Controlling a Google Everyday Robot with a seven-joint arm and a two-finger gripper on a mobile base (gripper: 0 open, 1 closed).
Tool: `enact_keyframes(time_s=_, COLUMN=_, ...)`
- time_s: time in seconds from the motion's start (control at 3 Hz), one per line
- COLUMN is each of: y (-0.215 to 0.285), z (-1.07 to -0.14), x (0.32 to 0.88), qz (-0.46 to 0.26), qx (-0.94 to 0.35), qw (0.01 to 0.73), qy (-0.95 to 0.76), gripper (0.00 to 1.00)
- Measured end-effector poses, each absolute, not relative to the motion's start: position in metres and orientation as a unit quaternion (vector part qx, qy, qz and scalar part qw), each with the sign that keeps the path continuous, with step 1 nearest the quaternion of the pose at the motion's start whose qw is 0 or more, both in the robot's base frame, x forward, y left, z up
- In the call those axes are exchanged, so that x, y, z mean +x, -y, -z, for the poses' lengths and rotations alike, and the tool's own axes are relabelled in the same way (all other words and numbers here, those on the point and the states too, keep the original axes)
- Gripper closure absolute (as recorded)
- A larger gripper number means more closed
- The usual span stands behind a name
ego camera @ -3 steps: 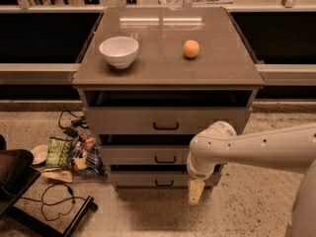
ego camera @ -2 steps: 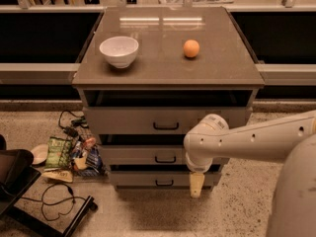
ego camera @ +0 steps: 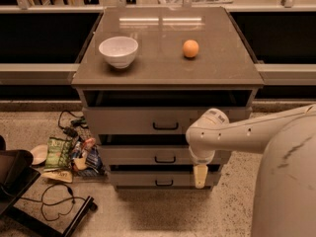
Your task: Open middle drawer
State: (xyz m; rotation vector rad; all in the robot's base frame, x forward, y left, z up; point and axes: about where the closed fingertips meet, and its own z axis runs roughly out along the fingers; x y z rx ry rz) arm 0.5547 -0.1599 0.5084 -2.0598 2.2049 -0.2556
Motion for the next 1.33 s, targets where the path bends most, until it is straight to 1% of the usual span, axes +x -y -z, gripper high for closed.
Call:
enact_keyframes(time_s=0.67, y=0.181, z=-0.491, x=0.557, qz=0.08, qx=-0.685, qw=0.071, qy=-0.72, gripper=0.0)
enact_keyframes(time_s=1.33, y=0.193, z=-0.485, x=0.56, qz=0.088, qx=-0.694, qw=0.106, qy=-0.706, gripper=0.0)
